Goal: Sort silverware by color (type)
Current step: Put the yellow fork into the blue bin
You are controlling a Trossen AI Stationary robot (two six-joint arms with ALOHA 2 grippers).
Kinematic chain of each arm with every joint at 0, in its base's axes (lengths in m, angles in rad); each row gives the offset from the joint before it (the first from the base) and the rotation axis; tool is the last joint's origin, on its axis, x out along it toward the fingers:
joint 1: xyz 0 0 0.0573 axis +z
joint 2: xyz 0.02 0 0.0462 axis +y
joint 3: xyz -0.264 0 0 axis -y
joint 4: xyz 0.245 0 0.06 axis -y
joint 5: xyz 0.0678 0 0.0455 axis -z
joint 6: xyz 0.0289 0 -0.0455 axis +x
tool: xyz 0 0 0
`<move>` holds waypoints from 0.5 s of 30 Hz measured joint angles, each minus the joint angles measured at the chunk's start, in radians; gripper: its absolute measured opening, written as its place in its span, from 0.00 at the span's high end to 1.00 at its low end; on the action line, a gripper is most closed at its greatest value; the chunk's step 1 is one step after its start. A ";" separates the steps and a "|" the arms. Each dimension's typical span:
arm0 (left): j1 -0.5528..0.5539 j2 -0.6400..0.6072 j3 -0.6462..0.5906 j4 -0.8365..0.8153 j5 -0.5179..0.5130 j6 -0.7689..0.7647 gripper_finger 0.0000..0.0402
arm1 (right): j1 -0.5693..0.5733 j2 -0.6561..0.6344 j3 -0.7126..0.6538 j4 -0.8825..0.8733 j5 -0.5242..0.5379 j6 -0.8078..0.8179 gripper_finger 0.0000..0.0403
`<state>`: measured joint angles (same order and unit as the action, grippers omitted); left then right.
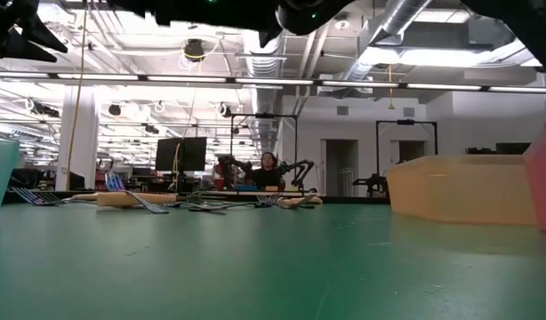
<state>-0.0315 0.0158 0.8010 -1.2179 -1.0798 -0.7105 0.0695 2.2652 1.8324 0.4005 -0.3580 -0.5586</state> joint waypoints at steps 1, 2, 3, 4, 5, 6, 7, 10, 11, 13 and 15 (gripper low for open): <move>0.000 0.000 0.000 0.000 0.000 0.000 0.61 | 0.003 -0.001 0.000 0.004 -0.014 -0.017 0.94; 0.000 0.000 0.000 0.000 0.000 0.000 0.61 | 0.004 -0.001 0.000 0.012 -0.026 -0.024 0.94; 0.000 0.000 0.000 0.000 0.000 0.000 0.61 | 0.004 -0.001 0.000 0.028 -0.046 -0.024 0.94; 0.000 0.000 0.000 0.000 0.000 0.000 0.61 | 0.004 0.001 0.000 0.052 -0.071 -0.015 0.94; 0.000 0.000 0.000 0.000 0.000 0.000 0.61 | 0.003 0.001 0.000 0.084 -0.094 -0.001 0.94; 0.000 0.000 0.000 0.000 0.000 0.000 0.61 | 0.003 0.001 0.000 0.117 -0.107 0.013 0.94; 0.000 0.000 0.000 0.000 0.000 0.000 0.61 | 0.003 0.000 0.000 0.149 -0.111 0.022 0.94; 0.000 0.000 0.000 0.000 0.000 0.000 0.61 | 0.008 -0.001 0.000 0.237 -0.108 0.033 0.94; 0.000 0.000 0.000 0.000 0.000 0.000 0.61 | 0.011 -0.001 0.000 0.258 -0.107 0.033 0.94; 0.000 0.000 0.000 0.000 0.000 0.000 0.61 | 0.019 -0.001 0.015 0.269 -0.099 0.035 0.94; 0.000 0.000 0.000 0.000 0.000 0.000 0.61 | 0.027 -0.001 0.053 0.241 -0.063 0.034 0.94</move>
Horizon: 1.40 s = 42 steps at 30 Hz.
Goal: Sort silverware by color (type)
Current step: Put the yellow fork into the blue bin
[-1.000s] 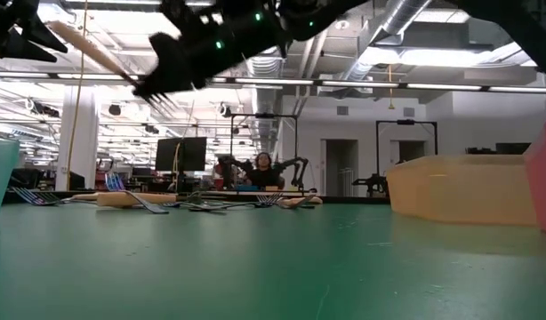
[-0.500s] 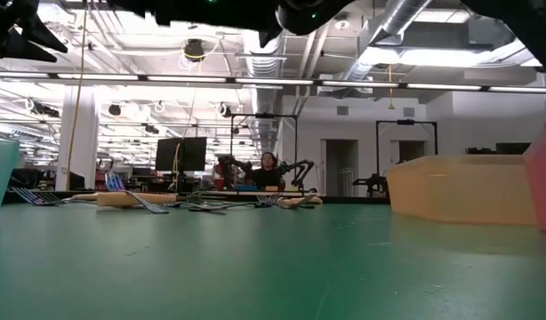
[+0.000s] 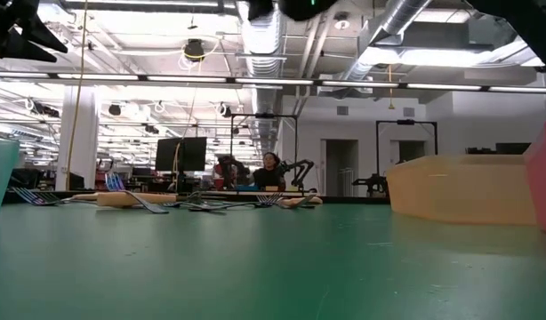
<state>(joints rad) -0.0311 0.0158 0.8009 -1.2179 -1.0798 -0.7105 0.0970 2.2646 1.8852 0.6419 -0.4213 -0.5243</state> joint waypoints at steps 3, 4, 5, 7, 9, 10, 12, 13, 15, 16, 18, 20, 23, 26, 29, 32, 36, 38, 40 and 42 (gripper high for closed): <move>0.000 0.000 0.000 0.000 0.000 0.000 0.61 | 0.009 0.040 0.110 -0.040 0.026 -0.001 0.94; 0.000 0.000 0.000 0.000 0.000 0.000 0.61 | 0.009 0.059 0.156 -0.064 0.024 0.014 0.93; 0.000 0.000 0.000 0.000 0.000 0.000 0.61 | 0.009 0.088 0.210 -0.097 0.022 0.032 0.93; 0.000 0.000 0.000 0.000 0.000 0.000 0.61 | 0.008 0.166 0.340 -0.169 0.022 0.042 0.93; 0.000 0.000 0.000 0.000 -0.001 0.000 0.61 | 0.008 0.231 0.456 -0.270 0.021 0.046 0.93; 0.000 0.000 0.000 0.000 -0.001 0.000 0.61 | 0.008 0.254 0.473 -0.289 0.019 0.045 0.93; 0.000 0.000 0.000 0.000 -0.001 0.000 0.61 | 0.008 0.262 0.420 -0.195 0.006 0.018 0.93; 0.000 0.000 0.000 0.000 -0.001 0.000 0.61 | 0.008 0.264 0.405 -0.197 0.004 0.015 0.93; 0.000 0.000 0.000 0.000 -0.003 0.000 0.61 | 0.009 0.284 0.399 -0.219 0.004 0.025 0.93; 0.000 0.001 0.000 0.000 -0.003 0.000 0.61 | 0.009 0.295 0.399 -0.222 0.002 0.030 0.93; 0.000 0.001 0.000 0.000 -0.002 0.000 0.61 | 0.008 0.322 0.399 -0.236 0.001 0.046 0.93; 0.000 0.001 0.000 0.000 -0.003 0.000 0.61 | 0.007 0.354 0.399 -0.235 0.001 0.046 0.93; 0.000 0.001 0.000 0.000 -0.004 0.000 0.61 | 0.006 0.386 0.398 -0.241 0.001 0.054 0.93; 0.000 0.001 0.000 0.000 -0.003 0.000 0.61 | 0.009 0.412 0.398 -0.251 0.001 0.056 0.93; 0.000 0.001 0.000 0.000 -0.003 0.000 0.61 | 0.013 0.450 0.399 -0.228 0.000 0.049 0.93; 0.000 0.001 0.000 0.000 -0.006 0.000 0.61 | 0.013 0.462 0.397 -0.214 0.000 0.070 0.93; 0.000 0.001 0.000 0.000 -0.007 0.000 0.61 | 0.014 0.472 0.400 -0.204 0.000 0.083 0.93; 0.000 0.001 0.000 0.000 -0.006 0.000 0.61 | 0.015 0.473 0.399 -0.232 0.000 0.082 0.93; 0.000 0.001 0.000 0.000 -0.007 0.000 0.61 | 0.015 0.473 0.399 -0.230 0.000 0.082 0.93; 0.000 0.001 0.000 0.000 -0.006 0.000 0.61 | 0.015 0.473 0.406 -0.227 0.000 0.083 0.92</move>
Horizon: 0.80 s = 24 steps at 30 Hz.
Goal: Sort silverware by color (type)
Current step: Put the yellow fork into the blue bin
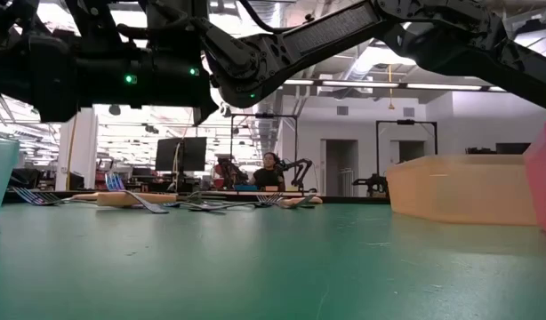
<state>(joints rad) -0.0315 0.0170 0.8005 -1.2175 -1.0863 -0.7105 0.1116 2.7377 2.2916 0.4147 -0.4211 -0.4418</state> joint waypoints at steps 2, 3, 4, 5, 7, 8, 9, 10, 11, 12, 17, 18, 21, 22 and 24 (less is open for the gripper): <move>0.000 0.000 0.000 0.000 0.000 0.000 0.61 | 0.000 0.000 0.011 0.000 0.000 -0.001 0.92; 0.000 0.000 0.000 0.000 0.000 0.000 0.61 | 0.001 0.000 0.013 0.003 0.000 -0.006 0.92; 0.000 0.000 0.000 0.000 0.000 0.000 0.61 | 0.003 0.000 0.013 0.003 0.000 -0.014 0.92; 0.000 0.000 0.000 0.000 0.000 0.000 0.61 | 0.004 0.000 0.013 0.001 0.000 -0.027 0.91; 0.000 0.000 0.000 0.000 0.000 0.000 0.61 | 0.010 0.000 0.013 -0.009 0.000 -0.066 0.91; 0.000 0.000 0.000 0.000 0.000 0.000 0.61 | 0.015 0.000 0.013 -0.018 0.000 -0.095 0.91; 0.000 0.000 0.000 0.000 0.000 0.000 0.61 | 0.019 0.000 0.013 -0.029 0.000 -0.127 0.90; 0.000 0.000 0.000 0.000 -0.001 0.000 0.61 | 0.023 0.000 0.013 -0.045 0.000 -0.162 0.89; 0.000 0.000 0.000 0.000 0.000 0.000 0.61 | 0.027 0.000 0.013 -0.060 0.000 -0.194 0.89; 0.000 0.000 0.000 0.000 0.000 0.000 0.61 | 0.029 0.000 0.013 -0.074 0.001 -0.222 0.88; 0.000 0.000 0.000 0.000 0.000 0.000 0.61 | 0.039 0.000 0.013 -0.115 0.006 -0.320 0.84; 0.000 0.000 0.000 0.000 0.000 0.000 0.61 | 0.039 0.000 0.013 -0.115 0.014 -0.330 0.83; 0.000 0.000 0.000 0.000 0.000 0.000 0.61 | 0.037 0.000 0.013 -0.117 0.027 -0.368 0.81; 0.000 0.000 0.000 0.000 0.000 0.000 0.61 | 0.036 0.000 0.013 -0.116 0.027 -0.375 0.81; 0.000 0.000 0.000 0.000 0.000 0.000 0.61 | 0.035 0.000 0.013 -0.115 0.027 -0.376 0.80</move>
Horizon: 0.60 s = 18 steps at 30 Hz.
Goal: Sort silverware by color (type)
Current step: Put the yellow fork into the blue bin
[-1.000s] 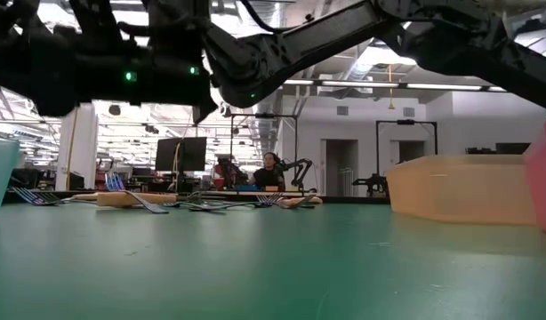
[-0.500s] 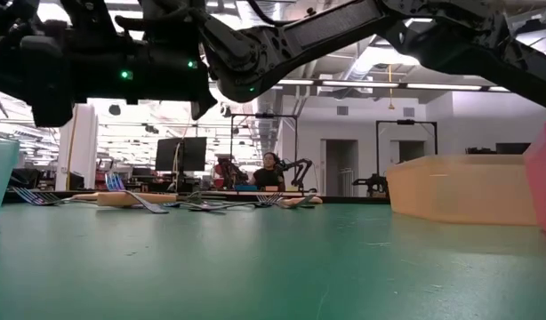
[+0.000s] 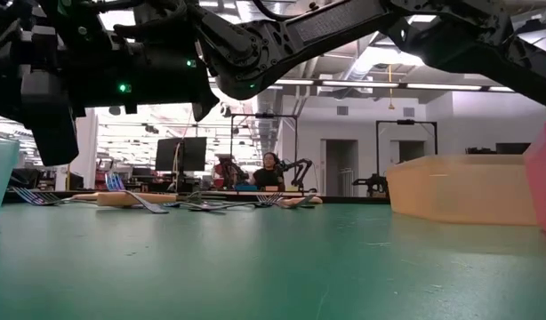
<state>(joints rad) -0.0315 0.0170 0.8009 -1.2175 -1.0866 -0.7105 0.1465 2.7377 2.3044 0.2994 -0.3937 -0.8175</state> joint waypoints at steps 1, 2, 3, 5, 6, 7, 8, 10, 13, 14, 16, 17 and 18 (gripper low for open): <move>0.000 0.000 0.000 0.000 0.000 0.000 0.61 | 0.000 0.000 0.000 0.000 0.000 0.002 0.80; 0.000 0.000 0.000 0.000 0.000 0.000 0.61 | -0.001 0.000 0.000 -0.001 0.000 0.005 0.79; 0.000 0.000 0.000 0.000 0.000 0.000 0.61 | -0.001 0.000 0.000 -0.003 0.001 0.005 0.79; 0.000 0.000 0.000 0.000 0.000 0.000 0.61 | 0.000 0.000 0.000 -0.010 0.001 0.005 0.79; 0.000 0.000 0.000 0.000 0.000 0.000 0.61 | 0.000 0.000 0.000 -0.014 0.001 0.005 0.79; 0.000 0.000 0.000 0.000 0.000 0.000 0.61 | 0.000 0.000 0.000 -0.018 0.001 0.005 0.79; 0.000 0.000 0.000 0.000 0.000 0.000 0.61 | 0.000 0.000 0.000 -0.020 0.002 0.005 0.79; 0.000 0.000 0.000 0.000 0.000 0.000 0.61 | 0.000 0.000 0.000 -0.021 0.002 0.005 0.79; 0.000 0.000 0.000 0.000 0.000 0.000 0.61 | 0.000 0.000 0.000 -0.021 0.003 0.005 0.79; 0.000 0.000 0.000 0.000 0.000 0.000 0.61 | 0.000 0.000 0.000 -0.021 0.010 0.005 0.79; 0.000 0.000 0.000 0.000 0.000 0.000 0.61 | 0.002 0.000 0.000 -0.022 0.035 0.005 0.79; 0.000 0.000 0.000 0.000 0.000 0.000 0.61 | 0.003 0.000 0.000 -0.022 0.046 0.005 0.79; 0.000 0.000 0.000 0.000 0.000 0.000 0.61 | 0.003 0.000 0.000 -0.022 0.057 0.005 0.79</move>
<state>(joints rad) -0.0313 0.0170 0.8009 -1.2175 -1.0866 -0.7105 0.1499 2.7373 2.3044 0.2775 -0.3372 -0.8124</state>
